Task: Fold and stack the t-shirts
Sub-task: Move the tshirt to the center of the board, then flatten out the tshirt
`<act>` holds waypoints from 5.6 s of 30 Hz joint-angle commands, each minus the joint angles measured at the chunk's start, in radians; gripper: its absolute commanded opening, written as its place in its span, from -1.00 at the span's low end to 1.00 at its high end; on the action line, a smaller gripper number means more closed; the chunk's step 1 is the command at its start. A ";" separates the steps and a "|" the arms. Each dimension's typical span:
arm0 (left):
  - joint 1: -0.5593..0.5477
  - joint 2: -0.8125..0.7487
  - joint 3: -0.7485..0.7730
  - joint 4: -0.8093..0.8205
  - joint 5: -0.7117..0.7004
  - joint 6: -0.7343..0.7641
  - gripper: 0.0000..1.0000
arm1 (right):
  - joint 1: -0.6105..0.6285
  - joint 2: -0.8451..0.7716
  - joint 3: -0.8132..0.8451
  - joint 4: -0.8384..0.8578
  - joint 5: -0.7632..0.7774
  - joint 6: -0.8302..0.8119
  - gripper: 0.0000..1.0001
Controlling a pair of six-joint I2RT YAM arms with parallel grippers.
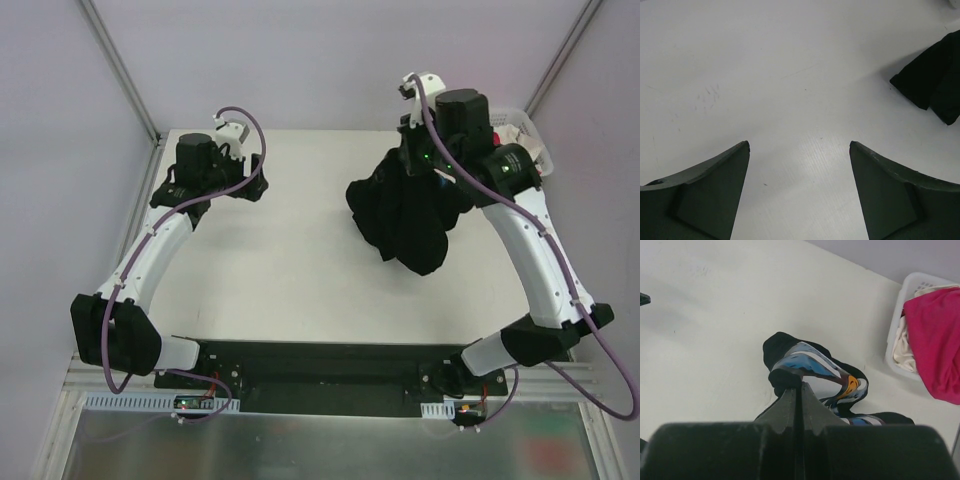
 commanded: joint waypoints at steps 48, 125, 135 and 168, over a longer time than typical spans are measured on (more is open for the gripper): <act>-0.030 -0.212 -0.039 -0.024 -0.013 0.005 0.61 | 0.038 0.023 -0.374 0.182 0.217 0.105 0.93; -0.276 0.494 0.224 -0.270 0.039 0.207 0.29 | -0.042 -0.271 -0.649 0.351 0.021 0.177 0.93; -0.277 0.553 0.273 -0.248 0.042 0.169 0.00 | -0.047 -0.313 -0.692 0.369 0.010 0.180 0.93; -0.299 0.520 0.185 -0.233 -0.046 0.120 -1.00 | -0.073 -0.299 -0.732 0.399 0.004 0.180 0.93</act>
